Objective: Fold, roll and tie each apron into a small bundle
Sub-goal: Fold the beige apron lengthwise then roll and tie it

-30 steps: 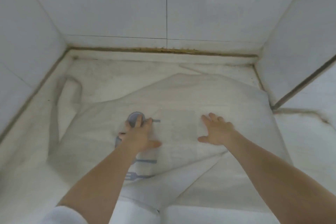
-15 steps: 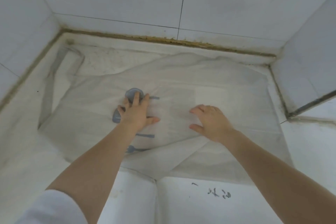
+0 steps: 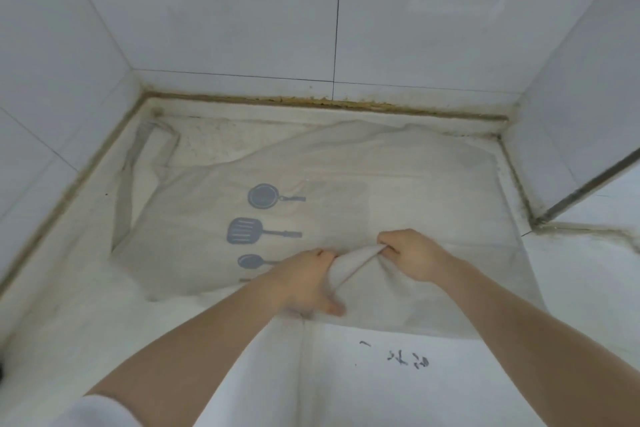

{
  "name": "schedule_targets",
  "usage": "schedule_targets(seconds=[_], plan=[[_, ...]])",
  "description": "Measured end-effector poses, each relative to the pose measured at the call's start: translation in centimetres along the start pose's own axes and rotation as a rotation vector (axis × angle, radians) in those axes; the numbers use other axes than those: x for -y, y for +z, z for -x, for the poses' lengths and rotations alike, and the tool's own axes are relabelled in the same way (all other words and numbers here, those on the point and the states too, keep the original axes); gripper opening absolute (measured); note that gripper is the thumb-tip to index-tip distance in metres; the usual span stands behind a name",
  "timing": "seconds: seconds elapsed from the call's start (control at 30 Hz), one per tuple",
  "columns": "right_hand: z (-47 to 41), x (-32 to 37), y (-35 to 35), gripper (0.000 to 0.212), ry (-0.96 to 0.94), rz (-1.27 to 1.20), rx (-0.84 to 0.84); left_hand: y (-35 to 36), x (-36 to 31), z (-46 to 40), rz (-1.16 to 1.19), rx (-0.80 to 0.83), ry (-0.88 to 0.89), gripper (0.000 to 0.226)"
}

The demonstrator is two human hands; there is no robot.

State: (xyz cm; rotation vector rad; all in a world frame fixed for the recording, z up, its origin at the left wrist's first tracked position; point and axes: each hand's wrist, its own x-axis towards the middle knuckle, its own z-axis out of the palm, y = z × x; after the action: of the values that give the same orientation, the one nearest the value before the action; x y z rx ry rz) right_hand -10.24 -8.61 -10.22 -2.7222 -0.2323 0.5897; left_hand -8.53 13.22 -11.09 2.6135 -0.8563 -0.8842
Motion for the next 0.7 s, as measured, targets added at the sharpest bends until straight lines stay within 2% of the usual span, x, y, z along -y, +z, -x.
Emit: schedule_targets(seconds=[0.07, 0.17, 0.27, 0.37, 0.43, 0.5, 0.53, 0.6, 0.7], plan=[[0.9, -0.1, -1.6, 0.015, 0.010, -0.060, -0.034, -0.3, 0.1, 0.1, -0.081, -0.015, -0.012, 0.073], [2.1, -0.4, -3.2, 0.014, 0.021, -0.020, 0.006, -1.0, 0.2, 0.5, -0.146, -0.034, -0.042, 0.074], [2.3, -0.8, -3.4, 0.020, 0.200, -0.034, -0.071, -2.3, 0.9, 1.2, -0.041, -0.024, -0.048, 0.079], [1.9, 0.0, -2.6, 0.028, 0.358, 0.237, -0.160, -3.2, 2.4, 1.8, 0.032, -0.045, -0.077, 0.072], [1.3, 1.9, -1.5, 0.031, 0.301, 0.336, -0.214, -2.9, 4.2, 2.1, -0.025, -0.060, -0.105, 0.051], [0.5, 4.6, -0.3, 0.028, 0.207, 0.287, -0.158, -2.4, 5.7, 2.6, -0.002, -0.023, -0.169, 0.033], [0.1, 6.2, 0.4, 0.029, 0.174, 0.239, -0.085, -2.1, 6.3, 2.9, -0.037, 0.001, -0.163, 0.034], [-0.5, 8.9, 1.6, 0.040, 0.170, 0.113, 0.109, -1.5, 7.0, 3.2, -0.051, 0.044, -0.127, 0.044], [-0.9, 11.0, 3.3, 0.048, 0.195, 0.044, 0.238, -1.1, 6.3, 4.1, -0.019, 0.147, -0.064, 0.060]])
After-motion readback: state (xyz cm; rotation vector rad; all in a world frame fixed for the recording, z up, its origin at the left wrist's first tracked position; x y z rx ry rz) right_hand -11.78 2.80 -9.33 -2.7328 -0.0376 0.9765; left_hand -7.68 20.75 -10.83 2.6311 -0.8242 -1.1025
